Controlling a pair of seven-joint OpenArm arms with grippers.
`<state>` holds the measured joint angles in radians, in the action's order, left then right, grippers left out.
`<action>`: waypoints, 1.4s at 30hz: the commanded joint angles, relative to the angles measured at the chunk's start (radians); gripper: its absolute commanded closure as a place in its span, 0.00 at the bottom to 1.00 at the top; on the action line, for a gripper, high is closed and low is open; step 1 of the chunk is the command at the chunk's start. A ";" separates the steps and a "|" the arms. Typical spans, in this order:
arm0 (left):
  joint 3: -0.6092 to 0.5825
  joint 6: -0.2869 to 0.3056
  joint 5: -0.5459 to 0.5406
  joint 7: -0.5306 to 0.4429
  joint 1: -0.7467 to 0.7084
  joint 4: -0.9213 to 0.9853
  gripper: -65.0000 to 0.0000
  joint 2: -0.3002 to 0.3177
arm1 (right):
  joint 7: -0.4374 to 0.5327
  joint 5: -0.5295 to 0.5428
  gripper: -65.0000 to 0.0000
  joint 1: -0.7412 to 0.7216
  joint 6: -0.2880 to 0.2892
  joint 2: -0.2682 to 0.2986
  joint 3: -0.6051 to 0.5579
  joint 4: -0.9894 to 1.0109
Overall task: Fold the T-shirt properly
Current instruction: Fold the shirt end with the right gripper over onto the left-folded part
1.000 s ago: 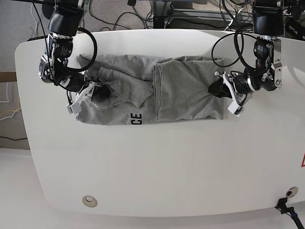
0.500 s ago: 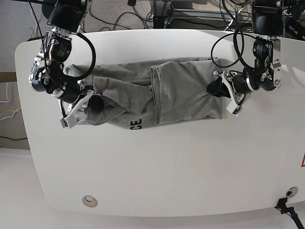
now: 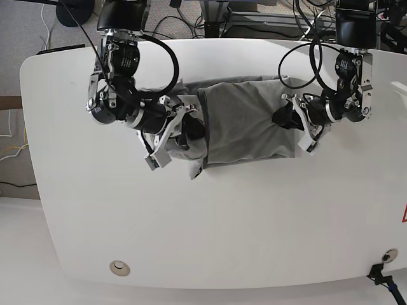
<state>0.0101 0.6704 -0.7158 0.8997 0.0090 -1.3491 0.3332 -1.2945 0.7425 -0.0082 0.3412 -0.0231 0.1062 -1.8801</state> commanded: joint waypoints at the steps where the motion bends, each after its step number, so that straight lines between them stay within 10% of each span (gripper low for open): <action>1: 0.001 -0.001 0.006 0.011 0.009 -0.010 0.83 0.010 | 0.016 0.032 1.00 -0.037 0.006 -0.041 -0.033 -0.017; 7: 0.001 -0.001 0.006 0.011 0.009 -0.010 0.82 0.010 | 0.063 -0.039 1.00 -0.077 0.006 -0.133 -0.155 0.034; 21: 0.001 0.004 0.003 0.011 0.009 -0.013 0.82 0.010 | 0.276 -0.048 1.00 -0.077 0.006 -0.134 -0.329 0.202; 31: 0.008 0.005 -0.001 0.012 0.009 -0.126 0.82 0.034 | 0.310 -0.050 0.60 -0.120 0.005 -0.134 -0.349 0.204; 42: 0.290 0.005 0.005 0.008 0.012 -0.346 0.82 0.174 | 0.412 -0.041 0.57 -0.284 -0.066 -0.134 -0.550 0.325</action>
<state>0.2825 0.6701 -0.6876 0.9302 0.0071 -1.6676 0.4843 -0.9192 0.6781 -0.2512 0.2665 -0.1413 -0.4416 -1.5276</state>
